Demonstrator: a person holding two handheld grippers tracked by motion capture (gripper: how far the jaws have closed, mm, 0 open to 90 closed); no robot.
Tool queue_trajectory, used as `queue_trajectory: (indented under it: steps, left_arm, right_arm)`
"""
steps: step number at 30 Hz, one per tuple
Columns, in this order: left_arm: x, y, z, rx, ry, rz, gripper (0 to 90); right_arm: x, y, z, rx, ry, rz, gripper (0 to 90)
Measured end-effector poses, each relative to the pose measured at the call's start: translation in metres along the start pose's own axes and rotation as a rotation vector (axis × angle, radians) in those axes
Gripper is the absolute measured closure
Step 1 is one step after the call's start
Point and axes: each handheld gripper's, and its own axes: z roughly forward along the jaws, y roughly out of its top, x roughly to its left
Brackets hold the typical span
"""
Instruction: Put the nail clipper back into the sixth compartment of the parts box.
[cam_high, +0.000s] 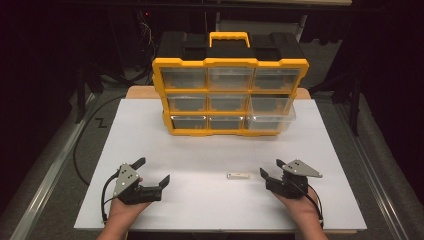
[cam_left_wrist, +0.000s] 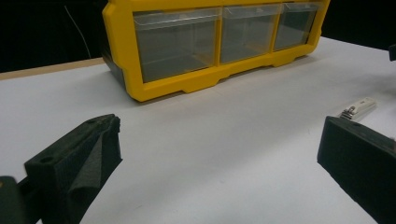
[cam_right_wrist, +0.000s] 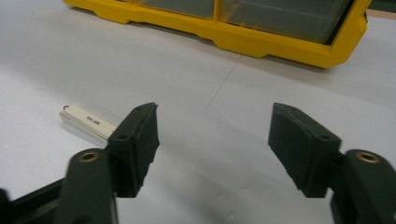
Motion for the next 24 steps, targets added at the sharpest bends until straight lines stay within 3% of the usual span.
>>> queue_trajectory:
  steps: [10,15,19,24]
  left_arm:
    - [-0.003,0.001,-0.002,-0.006,0.000,0.013,0.3]
    - [-0.004,0.002,-0.002,-0.012,0.000,0.014,0.3]
    - [-0.003,0.002,-0.002,-0.009,-0.001,0.021,0.3]
    - [-0.001,0.002,-0.002,-0.011,0.003,0.019,0.3]
  right_arm:
    - [0.004,0.001,-0.005,-0.010,0.041,-0.028,70.8]
    - [0.005,0.000,-0.003,0.013,0.069,-0.051,88.8]
    - [0.006,0.000,0.004,0.062,0.130,-0.066,90.0]
    - [0.012,0.007,0.024,0.115,0.136,-0.094,90.0]
